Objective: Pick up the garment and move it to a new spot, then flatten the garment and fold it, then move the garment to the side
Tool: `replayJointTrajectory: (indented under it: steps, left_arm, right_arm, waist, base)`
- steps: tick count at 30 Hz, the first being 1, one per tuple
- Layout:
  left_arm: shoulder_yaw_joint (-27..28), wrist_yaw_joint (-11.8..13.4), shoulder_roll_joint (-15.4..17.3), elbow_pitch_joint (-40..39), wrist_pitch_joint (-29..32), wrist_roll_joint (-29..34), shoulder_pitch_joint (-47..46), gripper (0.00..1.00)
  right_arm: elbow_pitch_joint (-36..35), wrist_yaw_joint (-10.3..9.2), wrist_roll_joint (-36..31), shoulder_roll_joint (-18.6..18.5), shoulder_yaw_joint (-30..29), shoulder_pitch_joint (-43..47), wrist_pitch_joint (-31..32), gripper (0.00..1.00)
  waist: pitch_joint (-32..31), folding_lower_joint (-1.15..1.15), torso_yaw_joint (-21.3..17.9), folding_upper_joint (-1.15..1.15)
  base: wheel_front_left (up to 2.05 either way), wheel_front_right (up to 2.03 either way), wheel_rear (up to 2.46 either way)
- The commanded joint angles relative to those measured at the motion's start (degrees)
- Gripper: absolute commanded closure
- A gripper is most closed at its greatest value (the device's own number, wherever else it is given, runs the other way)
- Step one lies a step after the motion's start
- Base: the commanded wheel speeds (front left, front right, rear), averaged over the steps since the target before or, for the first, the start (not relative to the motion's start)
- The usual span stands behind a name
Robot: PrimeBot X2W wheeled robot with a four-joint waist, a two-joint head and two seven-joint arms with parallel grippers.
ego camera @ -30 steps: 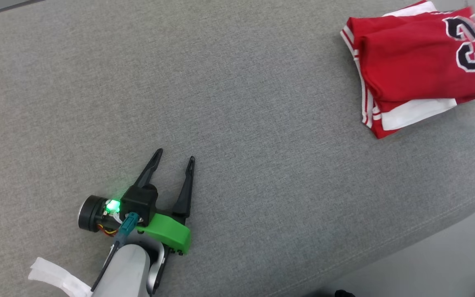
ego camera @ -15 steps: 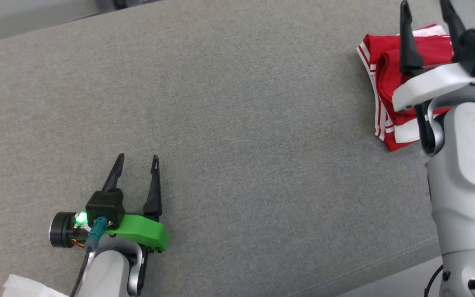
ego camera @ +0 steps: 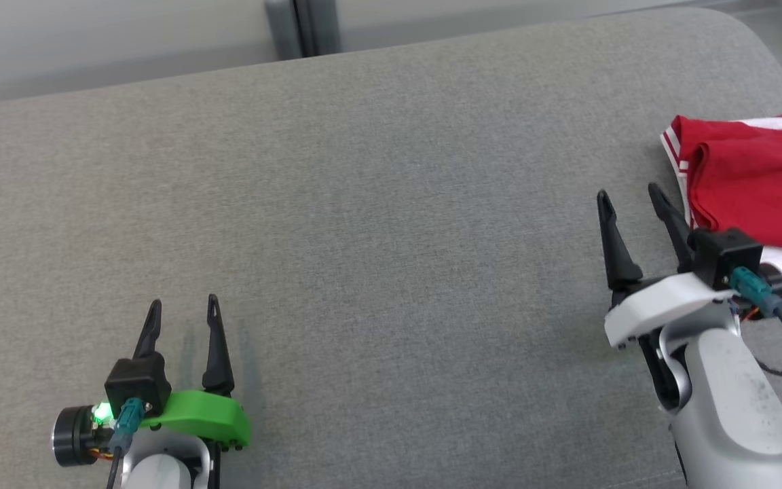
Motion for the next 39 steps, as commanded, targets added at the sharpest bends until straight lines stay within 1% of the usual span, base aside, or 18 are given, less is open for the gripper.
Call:
replayJointTrajectory:
  steps: [1, 11, 16, 24, 25, 29, 39]
  left_arm:
    - [0.1, 0.02, 0.23, -0.13, 0.04, -0.85, 1.24, 0.0]
    - [1.66, -0.54, 0.22, 0.27, 0.04, -1.63, 5.8, 0.0]
    - [2.1, -1.3, 0.23, -0.08, 0.04, -1.78, 8.39, 0.0]
    - [2.49, -2.44, 0.23, -0.19, 0.04, -3.43, 10.6, 0.0]
    - [2.37, -2.41, -0.02, -0.19, 0.0, -3.15, 10.02, 1.0]
    - [2.52, -2.46, -0.26, 1.67, 0.31, -3.75, 10.28, 1.0]
    - [3.81, -3.28, -0.21, 0.81, 3.34, -14.64, 9.01, 1.0]
  right_arm:
    - [0.12, -0.11, 0.82, -0.27, -0.13, 1.94, -0.22, 0.0]
    - [0.61, -0.11, 4.13, -0.26, 0.4, 9.95, -0.22, 0.0]
    - [0.62, -0.11, 4.76, -0.25, 0.69, 13.12, -0.23, 0.0]
    - [0.47, -0.11, 4.66, -0.24, 1.0, 15.51, -0.23, 0.0]
    - [0.49, -0.01, 4.61, 0.0, 0.98, 14.83, 0.0, 1.0]
    - [2.0, 0.0, 5.23, 0.42, 0.73, 15.54, 0.4, 1.0]
    - [0.4, -0.01, 16.17, 0.34, -0.22, 15.71, 3.47, 1.0]
  waist:
    - [-3.71, 0.0, 4.14, 0.0]
    - [-8.21, 0.0, 7.37, 0.0]
    - [-10.56, 0.0, 7.88, 0.0]
    - [-11.96, 0.0, 8.12, 0.0]
    - [-11.86, 0.0, 8.01, 0.0]
    - [-11.9, 0.0, 8.01, 0.0]
    - [-11.89, 0.0, 7.75, 0.0]
  base:
    - [0.0, 0.0, 0.0]
    - [0.0, 0.0, 0.0]
    - [0.0, 0.0, 0.0]
    - [0.0, 0.0, 0.0]
    - [0.0, 0.0, 0.0]
    - [0.0, 0.0, 0.0]
    - [0.0, 0.0, 0.0]
